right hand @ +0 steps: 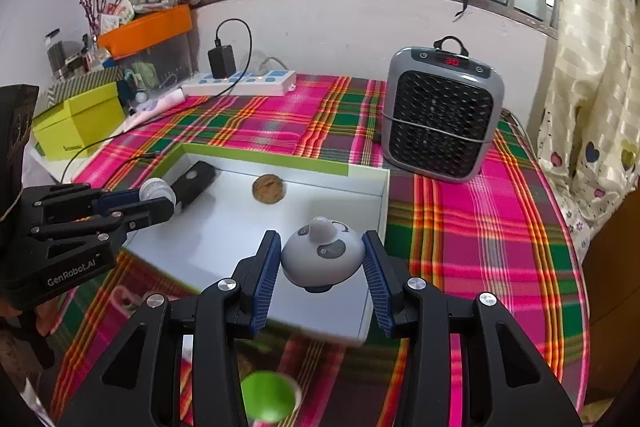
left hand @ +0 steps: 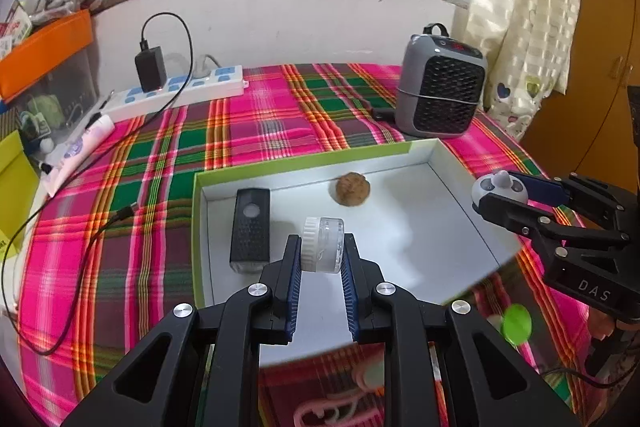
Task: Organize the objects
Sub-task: 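Carry the white jar and the panda-face toy into the white box with both tools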
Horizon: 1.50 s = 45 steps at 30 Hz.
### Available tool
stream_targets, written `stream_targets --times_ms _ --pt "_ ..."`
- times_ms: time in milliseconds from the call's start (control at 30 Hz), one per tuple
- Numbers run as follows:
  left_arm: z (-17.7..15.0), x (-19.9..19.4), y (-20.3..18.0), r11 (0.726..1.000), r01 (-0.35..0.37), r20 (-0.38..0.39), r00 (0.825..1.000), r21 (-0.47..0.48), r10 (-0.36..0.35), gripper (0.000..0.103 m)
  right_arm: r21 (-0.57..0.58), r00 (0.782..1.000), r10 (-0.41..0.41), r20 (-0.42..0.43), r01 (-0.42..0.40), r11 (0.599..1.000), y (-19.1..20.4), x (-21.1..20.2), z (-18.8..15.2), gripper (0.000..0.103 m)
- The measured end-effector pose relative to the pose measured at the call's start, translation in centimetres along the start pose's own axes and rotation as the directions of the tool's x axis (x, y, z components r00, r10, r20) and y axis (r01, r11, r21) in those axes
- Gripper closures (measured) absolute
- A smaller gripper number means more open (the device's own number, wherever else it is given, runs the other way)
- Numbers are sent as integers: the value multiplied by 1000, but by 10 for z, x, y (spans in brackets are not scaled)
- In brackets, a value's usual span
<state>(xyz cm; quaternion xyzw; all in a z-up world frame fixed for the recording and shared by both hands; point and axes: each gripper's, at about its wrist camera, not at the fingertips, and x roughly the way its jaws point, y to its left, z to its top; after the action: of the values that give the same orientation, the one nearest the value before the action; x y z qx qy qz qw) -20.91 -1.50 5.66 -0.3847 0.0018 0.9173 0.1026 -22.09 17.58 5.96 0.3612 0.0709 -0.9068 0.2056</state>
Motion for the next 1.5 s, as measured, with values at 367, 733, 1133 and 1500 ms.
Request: stream_targets --times_ms 367,733,1133,1500 --pt "17 33 0 999 -17 -32 999 31 18 86 -17 998 25 -59 -26 1000 -10 41 19 60" --pt "27 61 1 999 -22 -73 997 47 26 86 -37 994 34 -100 -38 999 -13 69 27 60" --pt "27 77 4 999 -31 -98 995 42 35 86 -47 990 35 -137 -41 998 -16 90 32 60" --pt "28 83 5 998 -33 -121 992 44 38 86 -65 988 23 -150 -33 997 -13 96 33 60"
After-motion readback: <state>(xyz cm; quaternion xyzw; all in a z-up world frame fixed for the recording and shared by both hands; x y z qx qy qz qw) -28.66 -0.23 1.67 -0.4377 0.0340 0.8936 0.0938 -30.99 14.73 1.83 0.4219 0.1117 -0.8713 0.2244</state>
